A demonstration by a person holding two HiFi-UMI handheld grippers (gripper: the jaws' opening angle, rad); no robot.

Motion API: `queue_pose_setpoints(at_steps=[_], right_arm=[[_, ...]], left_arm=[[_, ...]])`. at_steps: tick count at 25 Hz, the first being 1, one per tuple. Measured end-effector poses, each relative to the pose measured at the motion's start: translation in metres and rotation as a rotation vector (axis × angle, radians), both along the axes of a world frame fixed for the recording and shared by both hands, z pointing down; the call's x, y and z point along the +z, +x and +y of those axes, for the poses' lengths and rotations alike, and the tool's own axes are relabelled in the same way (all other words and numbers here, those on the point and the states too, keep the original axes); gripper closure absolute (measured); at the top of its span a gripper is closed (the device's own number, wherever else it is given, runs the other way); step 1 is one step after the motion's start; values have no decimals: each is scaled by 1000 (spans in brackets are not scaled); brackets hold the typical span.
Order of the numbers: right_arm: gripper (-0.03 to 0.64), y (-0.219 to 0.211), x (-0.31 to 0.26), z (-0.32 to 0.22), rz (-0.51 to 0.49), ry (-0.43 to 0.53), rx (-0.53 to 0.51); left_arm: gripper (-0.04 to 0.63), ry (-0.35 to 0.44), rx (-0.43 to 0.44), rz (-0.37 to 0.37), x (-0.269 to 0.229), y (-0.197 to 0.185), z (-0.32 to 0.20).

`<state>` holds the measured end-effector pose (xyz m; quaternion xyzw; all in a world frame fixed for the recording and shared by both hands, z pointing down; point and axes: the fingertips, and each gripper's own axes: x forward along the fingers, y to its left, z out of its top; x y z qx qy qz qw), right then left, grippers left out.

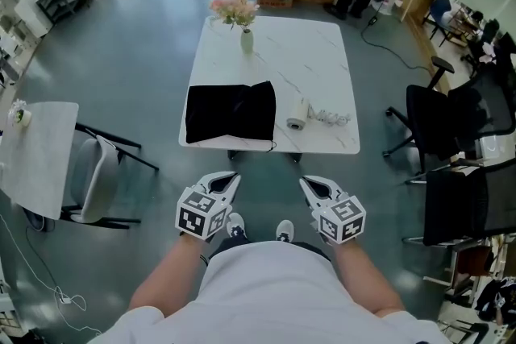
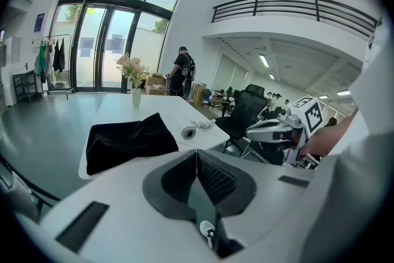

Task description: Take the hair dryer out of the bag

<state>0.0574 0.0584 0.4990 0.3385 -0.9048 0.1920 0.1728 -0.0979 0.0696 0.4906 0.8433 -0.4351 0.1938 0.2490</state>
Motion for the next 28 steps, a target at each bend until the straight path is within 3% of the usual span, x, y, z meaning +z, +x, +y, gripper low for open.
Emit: queue_pose_setpoints(at_steps=[28], right_arm=[[601, -10, 0, -4, 3, 1, -7]], left_arm=[[578, 9, 48, -29, -3, -3, -6]])
